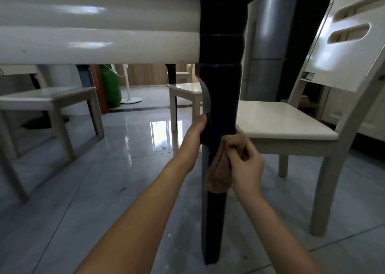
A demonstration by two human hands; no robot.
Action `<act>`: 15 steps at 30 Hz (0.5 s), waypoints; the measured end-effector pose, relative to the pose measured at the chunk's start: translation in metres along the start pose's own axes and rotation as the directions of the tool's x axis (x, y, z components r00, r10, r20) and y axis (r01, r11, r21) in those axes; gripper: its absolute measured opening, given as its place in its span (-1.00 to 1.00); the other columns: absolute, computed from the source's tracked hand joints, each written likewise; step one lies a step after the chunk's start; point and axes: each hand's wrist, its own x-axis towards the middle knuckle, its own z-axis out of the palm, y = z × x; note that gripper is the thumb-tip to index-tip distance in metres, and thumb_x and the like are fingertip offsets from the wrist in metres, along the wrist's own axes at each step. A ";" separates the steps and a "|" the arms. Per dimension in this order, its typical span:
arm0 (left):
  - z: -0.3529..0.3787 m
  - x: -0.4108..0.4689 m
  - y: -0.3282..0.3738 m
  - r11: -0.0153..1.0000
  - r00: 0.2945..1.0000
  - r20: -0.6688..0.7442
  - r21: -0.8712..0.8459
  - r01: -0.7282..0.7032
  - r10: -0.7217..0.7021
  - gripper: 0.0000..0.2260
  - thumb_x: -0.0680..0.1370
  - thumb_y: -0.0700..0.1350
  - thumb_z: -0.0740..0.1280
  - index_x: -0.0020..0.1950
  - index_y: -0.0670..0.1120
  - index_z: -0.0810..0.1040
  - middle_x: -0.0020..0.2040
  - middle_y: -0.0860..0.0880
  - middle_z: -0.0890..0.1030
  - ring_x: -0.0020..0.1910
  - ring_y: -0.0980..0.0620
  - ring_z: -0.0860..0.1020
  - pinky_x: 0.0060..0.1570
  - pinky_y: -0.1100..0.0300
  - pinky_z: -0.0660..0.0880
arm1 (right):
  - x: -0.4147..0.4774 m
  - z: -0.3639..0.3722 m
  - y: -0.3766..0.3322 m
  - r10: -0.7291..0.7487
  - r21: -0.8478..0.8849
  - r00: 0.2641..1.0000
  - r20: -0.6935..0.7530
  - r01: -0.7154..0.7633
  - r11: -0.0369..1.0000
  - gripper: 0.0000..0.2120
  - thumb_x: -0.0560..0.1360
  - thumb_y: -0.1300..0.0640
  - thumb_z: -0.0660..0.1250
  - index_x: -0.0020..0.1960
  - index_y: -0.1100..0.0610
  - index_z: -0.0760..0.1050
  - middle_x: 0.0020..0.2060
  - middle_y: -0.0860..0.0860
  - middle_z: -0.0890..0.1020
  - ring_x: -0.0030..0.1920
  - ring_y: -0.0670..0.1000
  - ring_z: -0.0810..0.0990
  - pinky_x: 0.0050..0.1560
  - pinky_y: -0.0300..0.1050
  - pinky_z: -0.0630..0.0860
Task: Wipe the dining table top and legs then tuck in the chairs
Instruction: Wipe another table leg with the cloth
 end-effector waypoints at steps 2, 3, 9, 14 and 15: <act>-0.003 0.001 -0.004 0.999 1.000 -0.007 0.033 -0.022 0.022 -0.66 0.63 0.08 0.12 0.29 -0.06 0.48 0.20 -0.06 0.59 0.22 -0.01 0.53 0.28 0.06 0.44 | -0.017 0.000 0.016 0.009 -0.045 1.000 -0.030 -0.010 0.999 -0.52 0.50 0.33 0.34 0.38 0.04 0.45 0.29 -0.05 0.56 0.31 -0.10 0.50 0.29 -0.15 0.46; -0.005 -0.002 -0.006 0.998 0.999 -0.010 0.050 -0.034 0.035 -0.67 0.63 0.06 0.13 0.28 -0.07 0.48 0.18 -0.06 0.60 0.21 -0.02 0.53 0.29 0.05 0.43 | -0.032 -0.001 0.028 0.058 -0.085 0.996 -0.062 -0.063 0.994 -0.53 0.51 0.33 0.33 0.36 0.02 0.46 0.26 -0.04 0.58 0.29 -0.07 0.52 0.27 -0.12 0.49; -0.045 -0.054 -0.034 0.959 0.999 0.016 0.281 -0.041 0.038 -0.83 0.59 -0.16 0.25 0.14 -0.07 0.56 0.06 -0.03 0.62 0.11 -0.02 0.58 0.15 0.12 0.55 | -0.103 -0.024 0.068 0.358 -0.044 0.911 -0.206 -0.374 0.926 -0.68 0.53 0.39 0.26 0.10 0.03 0.57 -0.17 -0.10 0.71 -0.13 -0.16 0.65 -0.18 -0.49 0.47; -0.134 -0.115 -0.003 0.834 0.993 0.114 0.546 -0.081 0.022 -0.89 0.56 -0.06 0.30 0.07 0.03 0.56 0.01 0.03 0.63 0.02 0.09 0.59 0.11 0.13 0.54 | -0.125 0.018 0.033 0.352 0.004 0.936 -0.021 -0.352 0.936 -0.77 0.45 0.52 0.29 0.03 0.31 0.58 -0.32 -0.12 0.69 -0.27 -0.27 0.60 -0.15 -0.54 0.45; -0.154 -0.129 0.011 0.818 0.994 0.108 0.568 -0.088 0.032 -0.89 0.56 -0.05 0.31 0.06 0.04 0.56 0.00 0.03 0.64 0.02 0.09 0.59 0.10 0.12 0.54 | -0.127 0.035 0.026 0.355 -0.008 0.934 0.029 -0.355 0.935 -0.79 0.45 0.45 0.34 0.00 0.23 0.61 -0.31 -0.14 0.69 -0.21 -0.24 0.63 -0.12 -0.48 0.49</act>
